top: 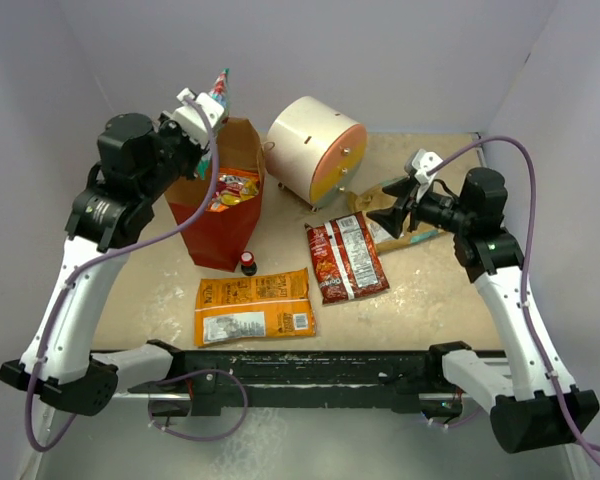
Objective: Place the snacks into the paper bag
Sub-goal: Place the snack in the paper bag, then pick up the snack from the center of the board.
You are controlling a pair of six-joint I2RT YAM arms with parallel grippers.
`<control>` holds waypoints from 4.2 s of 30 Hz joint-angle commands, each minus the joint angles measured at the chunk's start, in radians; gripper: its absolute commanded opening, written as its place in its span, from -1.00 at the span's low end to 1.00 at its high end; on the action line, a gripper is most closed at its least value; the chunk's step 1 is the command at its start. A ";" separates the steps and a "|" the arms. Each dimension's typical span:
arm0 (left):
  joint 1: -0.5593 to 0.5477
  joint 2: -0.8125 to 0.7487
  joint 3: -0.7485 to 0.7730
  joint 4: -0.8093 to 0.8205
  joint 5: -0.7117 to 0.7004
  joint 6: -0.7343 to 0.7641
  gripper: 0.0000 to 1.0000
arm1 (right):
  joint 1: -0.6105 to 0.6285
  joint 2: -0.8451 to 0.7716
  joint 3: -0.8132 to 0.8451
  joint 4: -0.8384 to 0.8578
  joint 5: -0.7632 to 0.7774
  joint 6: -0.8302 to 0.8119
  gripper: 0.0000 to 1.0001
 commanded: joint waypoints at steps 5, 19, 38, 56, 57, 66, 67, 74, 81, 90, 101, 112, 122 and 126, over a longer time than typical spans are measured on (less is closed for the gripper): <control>0.078 0.083 -0.090 0.107 -0.048 0.079 -1.00 | -0.026 -0.045 -0.020 0.042 0.044 -0.029 0.36; 0.111 0.147 -0.285 0.262 0.066 0.068 -0.92 | -0.045 -0.044 -0.034 0.057 0.058 -0.038 0.39; 0.110 0.038 -0.353 0.284 0.123 0.111 0.04 | -0.043 0.129 -0.060 -0.103 0.197 -0.224 0.38; 0.110 -0.089 -0.392 0.253 0.217 0.026 0.81 | -0.040 0.397 -0.088 -0.155 0.303 -0.188 0.38; 0.109 -0.092 -0.397 0.254 0.220 0.023 0.82 | -0.039 0.405 -0.085 -0.145 0.313 -0.175 0.38; 0.109 -0.106 -0.407 0.249 0.229 0.023 0.87 | -0.038 0.556 -0.052 -0.214 0.259 -0.165 0.33; 0.109 -0.107 -0.408 0.250 0.230 0.023 0.87 | -0.036 0.562 -0.021 -0.216 0.252 -0.167 0.32; 0.110 -0.106 -0.415 0.255 0.226 0.031 0.90 | -0.021 0.644 0.024 -0.294 0.204 -0.245 0.18; 0.109 -0.096 -0.415 0.260 0.220 0.039 0.92 | 0.023 0.727 0.050 -0.359 0.186 -0.309 0.02; 0.110 -0.092 -0.421 0.264 0.226 0.040 0.94 | 0.053 0.768 0.098 -0.413 0.163 -0.312 -0.51; 0.109 -0.091 -0.399 0.202 0.352 0.095 0.96 | 0.053 0.540 0.166 -0.500 0.123 -0.462 -1.00; 0.103 -0.053 -0.360 0.167 0.645 0.045 0.90 | 0.053 0.325 0.304 -0.617 0.064 -0.566 -1.00; -0.034 0.010 -0.307 0.181 0.690 0.016 0.87 | 0.055 0.221 0.387 -0.355 -0.093 -0.227 -1.00; -0.148 0.053 -0.244 0.162 0.613 0.034 0.85 | 0.055 0.188 0.351 -0.037 -0.062 0.151 -1.00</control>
